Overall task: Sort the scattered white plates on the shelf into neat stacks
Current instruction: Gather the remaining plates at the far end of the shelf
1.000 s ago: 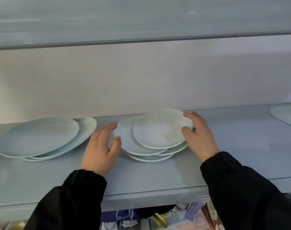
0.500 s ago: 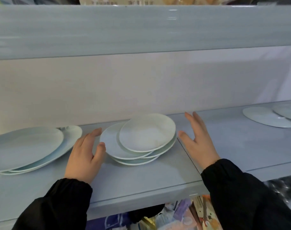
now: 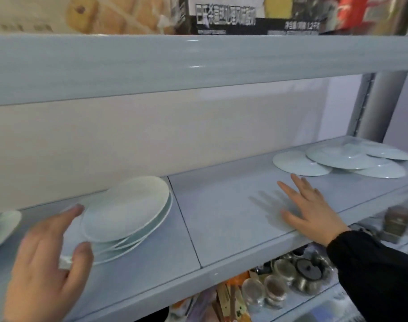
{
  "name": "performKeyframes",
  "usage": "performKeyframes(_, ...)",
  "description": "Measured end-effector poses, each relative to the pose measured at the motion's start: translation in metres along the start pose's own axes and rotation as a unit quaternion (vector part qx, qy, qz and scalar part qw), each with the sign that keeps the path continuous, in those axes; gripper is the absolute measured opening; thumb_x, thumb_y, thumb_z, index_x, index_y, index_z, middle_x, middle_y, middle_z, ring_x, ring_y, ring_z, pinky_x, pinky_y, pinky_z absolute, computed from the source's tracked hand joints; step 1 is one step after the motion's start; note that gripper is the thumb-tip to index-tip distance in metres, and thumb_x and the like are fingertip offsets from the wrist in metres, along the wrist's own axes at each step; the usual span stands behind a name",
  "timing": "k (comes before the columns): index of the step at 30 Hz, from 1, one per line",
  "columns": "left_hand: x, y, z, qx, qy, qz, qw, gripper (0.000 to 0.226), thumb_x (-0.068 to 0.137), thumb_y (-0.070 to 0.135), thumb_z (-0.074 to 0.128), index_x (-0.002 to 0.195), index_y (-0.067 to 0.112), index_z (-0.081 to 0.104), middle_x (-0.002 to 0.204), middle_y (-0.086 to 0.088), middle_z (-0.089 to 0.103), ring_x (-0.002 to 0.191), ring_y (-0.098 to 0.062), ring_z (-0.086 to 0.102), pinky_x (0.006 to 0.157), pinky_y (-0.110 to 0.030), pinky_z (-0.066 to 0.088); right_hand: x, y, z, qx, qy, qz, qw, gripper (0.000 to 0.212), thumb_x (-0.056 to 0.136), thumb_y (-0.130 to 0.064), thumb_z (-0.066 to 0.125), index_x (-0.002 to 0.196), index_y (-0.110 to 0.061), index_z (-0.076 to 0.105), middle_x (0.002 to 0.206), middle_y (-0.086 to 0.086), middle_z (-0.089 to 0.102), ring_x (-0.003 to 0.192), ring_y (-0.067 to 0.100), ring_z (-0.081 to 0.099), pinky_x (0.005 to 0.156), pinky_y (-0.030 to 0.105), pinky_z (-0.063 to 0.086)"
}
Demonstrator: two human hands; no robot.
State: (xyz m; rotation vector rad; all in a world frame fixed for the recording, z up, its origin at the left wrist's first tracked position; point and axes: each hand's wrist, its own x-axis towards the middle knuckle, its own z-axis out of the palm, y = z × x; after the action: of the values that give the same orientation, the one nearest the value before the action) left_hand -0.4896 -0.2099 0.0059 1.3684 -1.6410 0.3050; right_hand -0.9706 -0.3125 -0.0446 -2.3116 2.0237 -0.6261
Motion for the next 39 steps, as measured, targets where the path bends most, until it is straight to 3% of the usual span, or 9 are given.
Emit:
performKeyframes(3,0.005,0.067,0.041,-0.037,-0.048,0.109,0.992,0.052,0.083,0.027,0.047,0.126,-0.001,0.058,0.121,-0.008,0.058,0.113,-0.022,0.052,0.107,-0.029,0.032,0.012,0.039,-0.009,-0.016,-0.009,0.014,1.0,0.072,0.085,-0.072,0.025,0.148,-0.059,-0.007,0.162,-0.014,-0.023,0.148,0.01,-0.024,0.122,0.042,-0.009)
performKeyframes(6,0.017,0.115,0.093,-0.068,-0.098,0.156,0.981,0.051,0.086,0.028,0.049,0.13,0.005,0.056,0.124,-0.001,0.056,0.115,-0.021,0.051,0.106,-0.026,0.031,0.024,0.075,-0.016,-0.026,-0.022,0.03,0.999,0.075,0.088,-0.071,0.029,0.151,-0.054,-0.006,0.163,-0.012,-0.023,0.148,0.011,-0.026,0.121,0.043,-0.01)
performKeyframes(14,0.055,0.202,0.212,-0.092,-0.202,0.175,0.959,0.053,0.089,0.035,0.048,0.14,0.02,0.047,0.129,0.009,0.053,0.121,-0.007,0.046,0.104,-0.009,0.023,0.04,0.128,-0.03,-0.012,-0.01,0.049,0.999,0.081,0.089,-0.069,0.037,0.154,-0.047,-0.007,0.164,-0.007,-0.021,0.148,0.014,-0.025,0.122,0.047,-0.005)
performKeyframes(21,0.079,0.229,0.291,-0.07,-0.24,0.166,0.954,0.058,0.087,0.04,0.045,0.141,0.018,0.047,0.129,0.001,0.058,0.121,-0.012,0.045,0.104,-0.009,0.02,0.054,0.169,-0.035,-0.005,-0.013,0.06,0.998,0.086,0.087,-0.067,0.043,0.154,-0.046,-0.007,0.163,-0.008,-0.023,0.148,0.015,-0.026,0.123,0.047,-0.003)
performKeyframes(23,0.081,0.222,0.296,-0.089,-0.224,0.134,0.961,0.055,0.086,0.044,0.046,0.139,0.027,0.049,0.128,0.009,0.056,0.12,-0.007,0.044,0.101,-0.005,0.02,0.056,0.18,-0.036,-0.004,-0.007,0.055,0.998,0.085,0.087,-0.064,0.045,0.154,-0.047,-0.004,0.163,-0.008,-0.021,0.148,0.016,-0.025,0.123,0.047,-0.003)
performKeyframes(27,0.083,0.205,0.295,-0.145,-0.191,0.061,0.969,0.044,0.089,0.042,0.056,0.129,0.053,0.043,0.125,0.033,0.047,0.109,0.003,0.048,0.086,-0.024,0.039,0.062,0.194,-0.04,0.01,0.007,0.048,0.999,0.072,0.085,-0.055,0.046,0.153,-0.044,0.023,0.165,-0.007,-0.016,0.15,0.016,-0.022,0.122,0.047,-0.006)
performKeyframes(32,0.079,0.204,0.299,-0.125,-0.209,0.051,0.968,0.047,0.089,0.031,0.064,0.129,0.048,0.046,0.12,0.037,0.046,0.109,0.003,0.047,0.082,-0.025,0.04,0.069,0.212,-0.042,-0.055,0.026,0.084,0.995,0.054,0.086,-0.059,0.046,0.137,-0.045,0.051,0.165,-0.005,-0.015,0.149,0.022,-0.024,0.12,0.052,-0.011)
performKeyframes(35,0.079,0.205,0.299,-0.113,-0.206,0.066,0.97,0.046,0.083,0.042,0.055,0.129,0.044,0.049,0.119,0.041,0.043,0.104,0.005,0.047,0.083,-0.025,0.039,0.075,0.216,-0.042,-0.089,0.015,0.096,0.991,0.048,0.087,-0.064,0.04,0.126,-0.043,0.06,0.165,-0.005,-0.016,0.149,0.023,-0.025,0.119,0.055,-0.01)
performKeyframes(39,0.078,0.203,0.3,-0.107,-0.2,0.078,0.971,0.052,0.081,0.047,0.048,0.131,0.036,0.052,0.119,0.036,0.048,0.11,-0.001,0.047,0.088,-0.026,0.039,0.086,0.219,-0.04,-0.117,-0.02,0.131,0.984,0.067,0.089,-0.075,0.026,0.134,-0.035,0.056,0.165,-0.002,-0.018,0.148,0.026,-0.026,0.118,0.057,-0.011)
